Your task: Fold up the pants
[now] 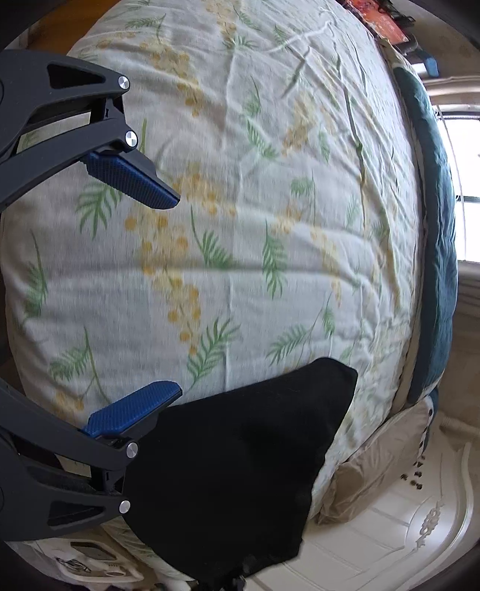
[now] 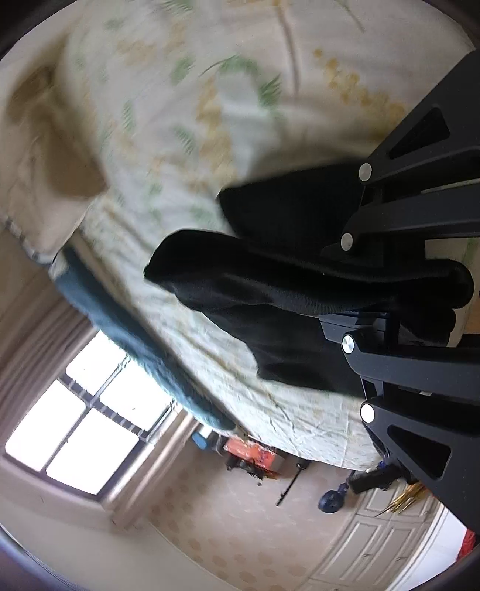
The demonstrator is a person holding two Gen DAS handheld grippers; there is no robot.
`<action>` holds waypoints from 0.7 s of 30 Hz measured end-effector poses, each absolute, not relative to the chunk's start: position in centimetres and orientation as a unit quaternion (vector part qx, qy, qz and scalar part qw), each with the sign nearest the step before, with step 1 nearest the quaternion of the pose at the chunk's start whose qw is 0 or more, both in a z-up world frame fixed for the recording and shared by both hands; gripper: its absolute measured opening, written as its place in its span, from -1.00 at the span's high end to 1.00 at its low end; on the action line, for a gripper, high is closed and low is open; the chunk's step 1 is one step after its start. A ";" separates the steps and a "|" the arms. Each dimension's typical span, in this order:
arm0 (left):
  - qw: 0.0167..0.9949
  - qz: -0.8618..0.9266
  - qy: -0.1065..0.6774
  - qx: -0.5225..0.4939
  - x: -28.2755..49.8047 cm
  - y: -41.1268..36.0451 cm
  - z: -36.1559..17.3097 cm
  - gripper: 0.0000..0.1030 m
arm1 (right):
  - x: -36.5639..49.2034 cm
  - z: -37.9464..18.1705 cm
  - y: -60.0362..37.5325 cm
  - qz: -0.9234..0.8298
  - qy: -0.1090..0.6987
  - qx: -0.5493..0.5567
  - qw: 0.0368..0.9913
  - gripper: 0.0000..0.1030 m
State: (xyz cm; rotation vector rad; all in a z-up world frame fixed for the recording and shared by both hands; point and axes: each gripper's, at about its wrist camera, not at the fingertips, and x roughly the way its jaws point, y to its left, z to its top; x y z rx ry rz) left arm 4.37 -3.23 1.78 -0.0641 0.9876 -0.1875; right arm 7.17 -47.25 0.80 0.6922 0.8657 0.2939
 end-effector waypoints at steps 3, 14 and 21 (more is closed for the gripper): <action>0.875 -0.093 0.475 -0.022 4.4 -4.1 1.7 -0.82 | 7.2 -1.6 -48.3 0.140 0.414 0.351 0.828 0.76; 0.872 -0.098 0.479 -0.009 4.3 -5.3 1.4 -0.83 | 6.7 -4.8 -49.8 0.179 0.391 0.423 0.797 0.76; 0.871 -0.099 0.480 -0.009 4.2 -5.4 1.3 -0.82 | 6.3 -5.2 -50.1 0.194 0.380 0.450 0.784 0.73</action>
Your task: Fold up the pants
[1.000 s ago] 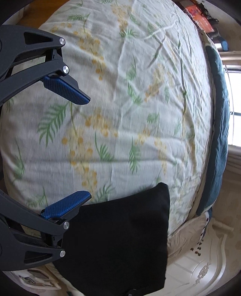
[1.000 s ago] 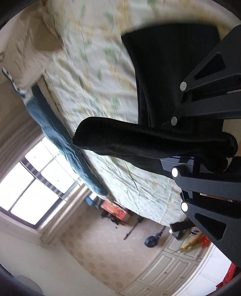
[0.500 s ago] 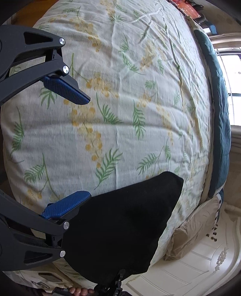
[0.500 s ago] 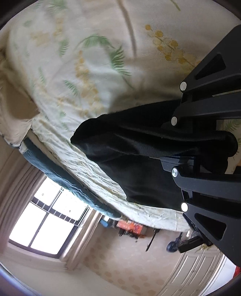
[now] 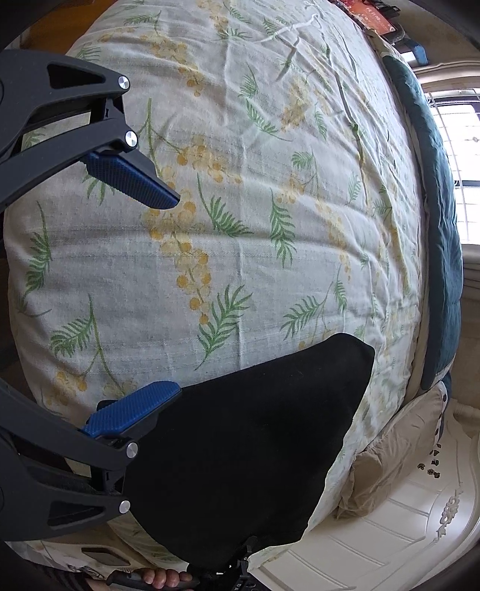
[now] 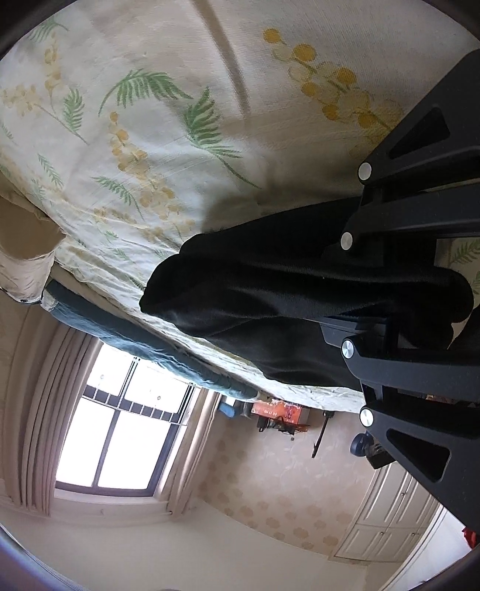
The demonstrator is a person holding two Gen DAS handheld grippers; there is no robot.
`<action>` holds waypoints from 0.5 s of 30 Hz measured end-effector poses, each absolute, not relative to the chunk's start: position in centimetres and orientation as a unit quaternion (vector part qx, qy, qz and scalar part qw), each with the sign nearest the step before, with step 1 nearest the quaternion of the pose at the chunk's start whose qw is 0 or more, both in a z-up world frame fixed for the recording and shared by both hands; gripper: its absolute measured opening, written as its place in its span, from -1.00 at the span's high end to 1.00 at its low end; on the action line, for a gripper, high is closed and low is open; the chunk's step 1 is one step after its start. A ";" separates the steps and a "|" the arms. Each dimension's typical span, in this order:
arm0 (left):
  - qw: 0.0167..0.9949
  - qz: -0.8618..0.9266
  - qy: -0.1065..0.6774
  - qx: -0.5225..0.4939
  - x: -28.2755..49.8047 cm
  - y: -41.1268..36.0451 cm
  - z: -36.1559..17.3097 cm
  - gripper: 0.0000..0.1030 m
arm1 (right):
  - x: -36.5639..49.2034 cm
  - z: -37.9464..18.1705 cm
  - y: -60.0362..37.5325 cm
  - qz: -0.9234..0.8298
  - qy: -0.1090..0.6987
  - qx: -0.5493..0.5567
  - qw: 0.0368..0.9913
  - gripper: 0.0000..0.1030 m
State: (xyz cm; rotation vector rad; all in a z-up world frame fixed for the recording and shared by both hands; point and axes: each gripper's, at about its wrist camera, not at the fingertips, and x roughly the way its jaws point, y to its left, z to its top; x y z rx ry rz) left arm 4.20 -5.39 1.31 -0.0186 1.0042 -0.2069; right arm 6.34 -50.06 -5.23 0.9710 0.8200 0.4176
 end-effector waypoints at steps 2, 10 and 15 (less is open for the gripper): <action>0.871 -0.100 0.481 -0.010 4.2 -5.4 1.3 -0.83 | 6.2 -5.3 -50.2 0.194 0.378 0.456 0.782 0.71; 0.869 -0.110 0.483 -0.016 4.1 -5.5 1.3 -0.82 | 4.9 -5.0 -51.6 0.179 0.360 0.470 0.786 0.54; 0.863 -0.142 0.482 -0.055 4.2 -5.2 1.8 -0.82 | 3.2 -4.1 -53.8 0.124 0.346 0.462 0.807 -0.26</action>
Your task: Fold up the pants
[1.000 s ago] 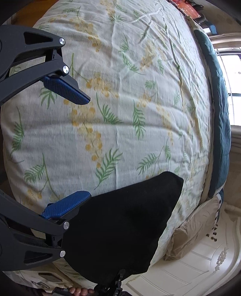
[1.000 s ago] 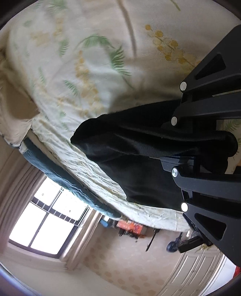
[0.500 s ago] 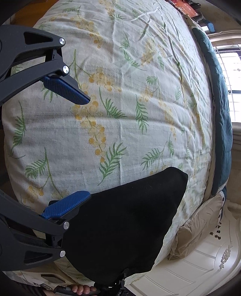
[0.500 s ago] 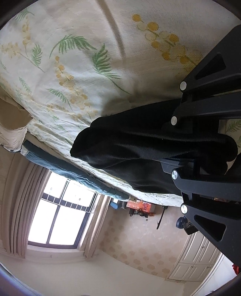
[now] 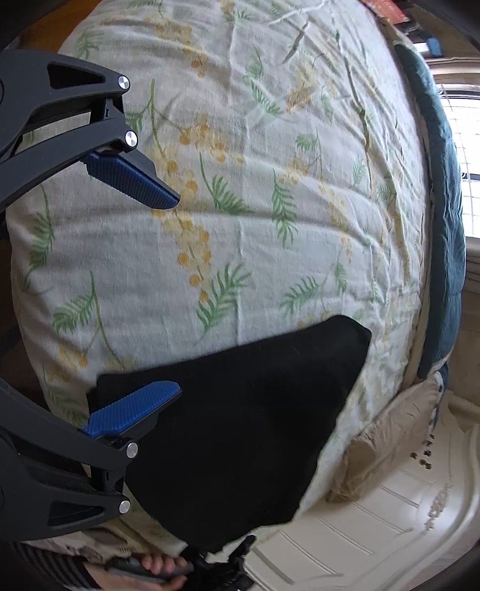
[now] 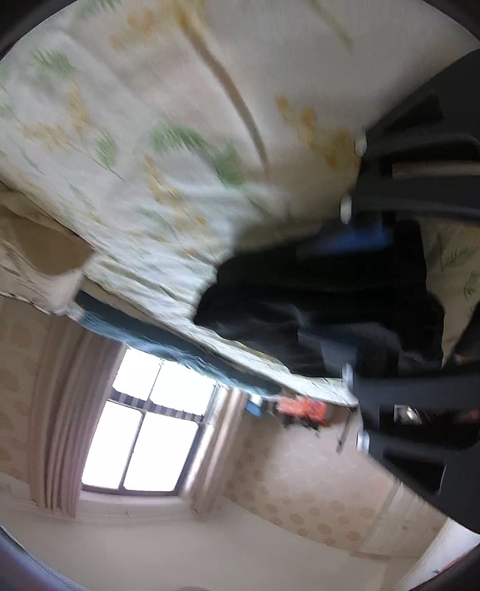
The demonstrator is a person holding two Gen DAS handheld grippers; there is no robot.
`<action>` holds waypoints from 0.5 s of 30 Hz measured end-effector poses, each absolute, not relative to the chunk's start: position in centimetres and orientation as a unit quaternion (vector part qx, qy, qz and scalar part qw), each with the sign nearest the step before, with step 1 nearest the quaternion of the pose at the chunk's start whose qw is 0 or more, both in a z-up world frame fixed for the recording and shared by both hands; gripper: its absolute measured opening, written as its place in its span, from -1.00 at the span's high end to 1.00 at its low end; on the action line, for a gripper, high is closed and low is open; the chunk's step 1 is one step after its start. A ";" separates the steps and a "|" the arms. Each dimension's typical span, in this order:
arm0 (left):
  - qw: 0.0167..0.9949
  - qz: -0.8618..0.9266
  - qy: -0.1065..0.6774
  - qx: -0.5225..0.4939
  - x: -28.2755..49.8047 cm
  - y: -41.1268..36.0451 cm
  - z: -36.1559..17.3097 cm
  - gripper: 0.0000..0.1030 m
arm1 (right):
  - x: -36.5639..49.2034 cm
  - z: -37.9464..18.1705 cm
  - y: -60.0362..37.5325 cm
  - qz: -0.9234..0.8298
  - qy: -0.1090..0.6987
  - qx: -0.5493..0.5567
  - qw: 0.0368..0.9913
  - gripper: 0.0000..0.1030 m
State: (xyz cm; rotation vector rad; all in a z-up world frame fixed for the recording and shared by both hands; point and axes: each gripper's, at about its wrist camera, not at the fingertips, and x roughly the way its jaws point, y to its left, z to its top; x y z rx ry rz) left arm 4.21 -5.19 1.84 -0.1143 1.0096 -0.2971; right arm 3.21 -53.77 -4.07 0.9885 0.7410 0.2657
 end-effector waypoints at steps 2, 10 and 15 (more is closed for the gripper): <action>0.853 -0.175 0.484 -0.088 4.6 -5.2 2.1 -0.82 | 2.6 -3.9 -54.3 0.128 0.343 0.467 0.805 -0.26; 0.787 -0.285 0.511 -0.197 5.8 -6.9 0.6 -0.82 | 1.9 -4.5 -52.9 0.170 0.363 0.472 0.785 -0.32; 0.757 -0.327 0.522 -0.217 7.3 -9.4 -0.3 -0.82 | 3.0 -4.8 -51.4 0.180 0.387 0.449 0.785 -0.36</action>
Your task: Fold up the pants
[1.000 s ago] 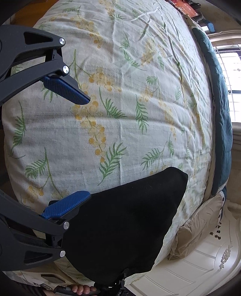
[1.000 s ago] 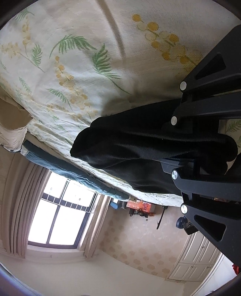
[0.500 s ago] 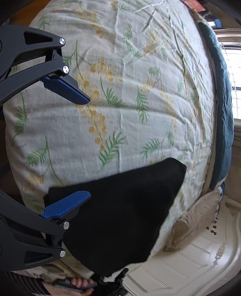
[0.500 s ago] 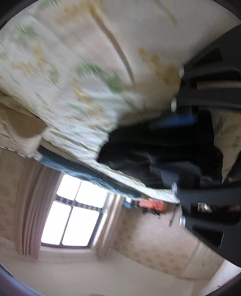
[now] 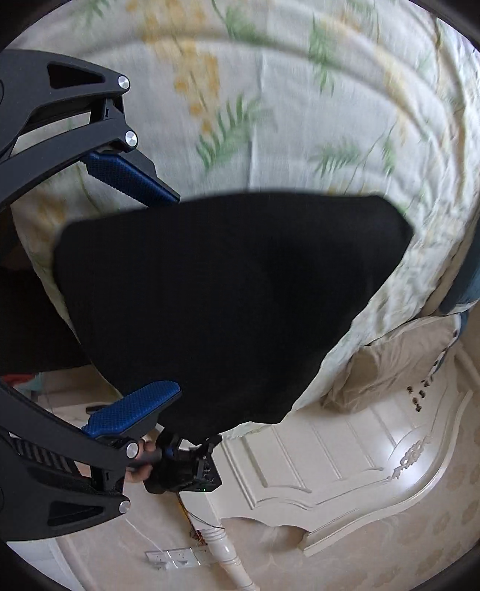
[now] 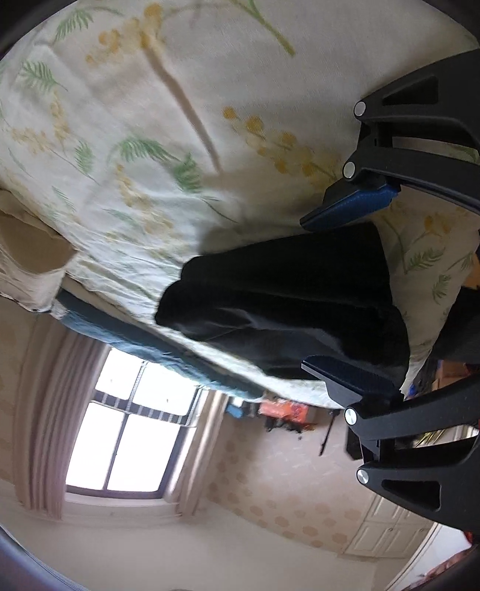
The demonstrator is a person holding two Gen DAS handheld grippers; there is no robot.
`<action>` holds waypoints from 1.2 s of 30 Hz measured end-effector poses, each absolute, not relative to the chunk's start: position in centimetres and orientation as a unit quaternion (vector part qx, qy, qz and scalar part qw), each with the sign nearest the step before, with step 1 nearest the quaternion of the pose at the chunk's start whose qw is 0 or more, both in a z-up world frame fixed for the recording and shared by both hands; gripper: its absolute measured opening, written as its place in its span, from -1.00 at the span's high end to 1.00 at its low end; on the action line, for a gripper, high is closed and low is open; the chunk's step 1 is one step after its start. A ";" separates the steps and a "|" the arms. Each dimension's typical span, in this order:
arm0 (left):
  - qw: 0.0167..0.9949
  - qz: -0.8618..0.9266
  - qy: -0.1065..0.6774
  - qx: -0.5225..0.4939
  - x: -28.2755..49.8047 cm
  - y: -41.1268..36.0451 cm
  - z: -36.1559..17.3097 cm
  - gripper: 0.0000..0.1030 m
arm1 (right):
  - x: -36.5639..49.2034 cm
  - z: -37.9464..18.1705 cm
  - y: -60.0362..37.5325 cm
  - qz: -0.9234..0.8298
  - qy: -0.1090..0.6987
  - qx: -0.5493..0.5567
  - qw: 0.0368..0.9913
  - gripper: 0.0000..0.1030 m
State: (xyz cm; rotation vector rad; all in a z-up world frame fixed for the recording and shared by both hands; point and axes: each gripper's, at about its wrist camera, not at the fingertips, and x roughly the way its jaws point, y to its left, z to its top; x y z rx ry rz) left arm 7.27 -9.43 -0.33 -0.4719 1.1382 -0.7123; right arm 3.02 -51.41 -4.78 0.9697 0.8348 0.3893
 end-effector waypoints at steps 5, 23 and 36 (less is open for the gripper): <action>0.741 -0.332 0.529 -0.245 8.5 -10.8 -2.1 -0.81 | 4.0 -4.8 -50.5 0.192 0.402 0.422 0.790 -0.41; 0.789 -0.299 0.498 -0.197 7.5 -8.4 0.1 0.45 | 4.7 -4.1 -46.1 0.207 0.388 0.401 0.803 0.10; 0.819 -0.227 0.479 -0.218 5.0 2.1 0.9 0.45 | 7.9 -4.2 -36.2 0.283 0.414 0.382 0.776 0.10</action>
